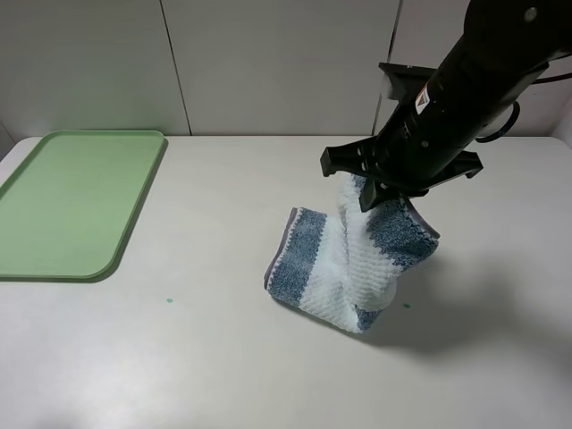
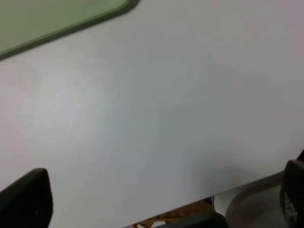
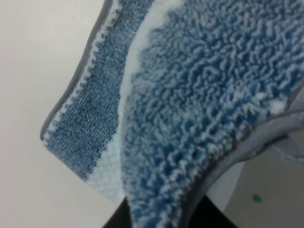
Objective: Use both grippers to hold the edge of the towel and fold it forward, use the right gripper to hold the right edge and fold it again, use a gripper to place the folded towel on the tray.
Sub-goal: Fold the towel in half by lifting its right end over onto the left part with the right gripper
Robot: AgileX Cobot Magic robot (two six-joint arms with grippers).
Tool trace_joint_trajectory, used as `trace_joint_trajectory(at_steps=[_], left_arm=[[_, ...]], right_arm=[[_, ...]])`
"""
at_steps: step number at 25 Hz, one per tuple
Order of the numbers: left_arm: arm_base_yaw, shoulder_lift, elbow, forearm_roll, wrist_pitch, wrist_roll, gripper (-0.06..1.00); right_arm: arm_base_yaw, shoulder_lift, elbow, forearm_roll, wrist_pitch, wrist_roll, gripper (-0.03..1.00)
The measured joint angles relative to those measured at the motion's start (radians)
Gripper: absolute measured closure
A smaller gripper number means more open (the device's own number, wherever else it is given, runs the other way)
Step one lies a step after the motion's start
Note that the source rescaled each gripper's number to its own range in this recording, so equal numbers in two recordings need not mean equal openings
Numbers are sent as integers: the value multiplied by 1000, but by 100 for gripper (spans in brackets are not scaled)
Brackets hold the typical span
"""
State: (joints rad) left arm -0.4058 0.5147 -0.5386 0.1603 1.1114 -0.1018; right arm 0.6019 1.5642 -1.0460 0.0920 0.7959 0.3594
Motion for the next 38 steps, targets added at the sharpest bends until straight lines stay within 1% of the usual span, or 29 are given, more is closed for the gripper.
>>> trace_joint_trajectory(at_steps=[6, 11, 18, 26, 27, 29, 36, 38], left_arm=[[0, 0, 0, 0, 0, 0, -1], [0, 0, 0, 0, 0, 0, -1], [0, 0, 0, 0, 0, 0, -1], [0, 0, 0, 0, 0, 0, -1], [0, 0, 0, 0, 0, 0, -1], [0, 0, 0, 0, 0, 0, -1], [0, 0, 0, 0, 0, 0, -1], [0, 0, 0, 0, 0, 0, -1]], right_arm=[[17, 87, 0, 11, -32, 0, 90], [56, 130, 0, 16, -102, 1, 90], [70, 134, 0, 26, -201, 1, 90], [70, 134, 0, 37, -215, 1, 89], [70, 134, 0, 42, -215, 1, 88], [70, 134, 0, 49, -215, 1, 80], [70, 134, 0, 63, -224, 1, 41], [71, 134, 0, 79, -242, 1, 32]])
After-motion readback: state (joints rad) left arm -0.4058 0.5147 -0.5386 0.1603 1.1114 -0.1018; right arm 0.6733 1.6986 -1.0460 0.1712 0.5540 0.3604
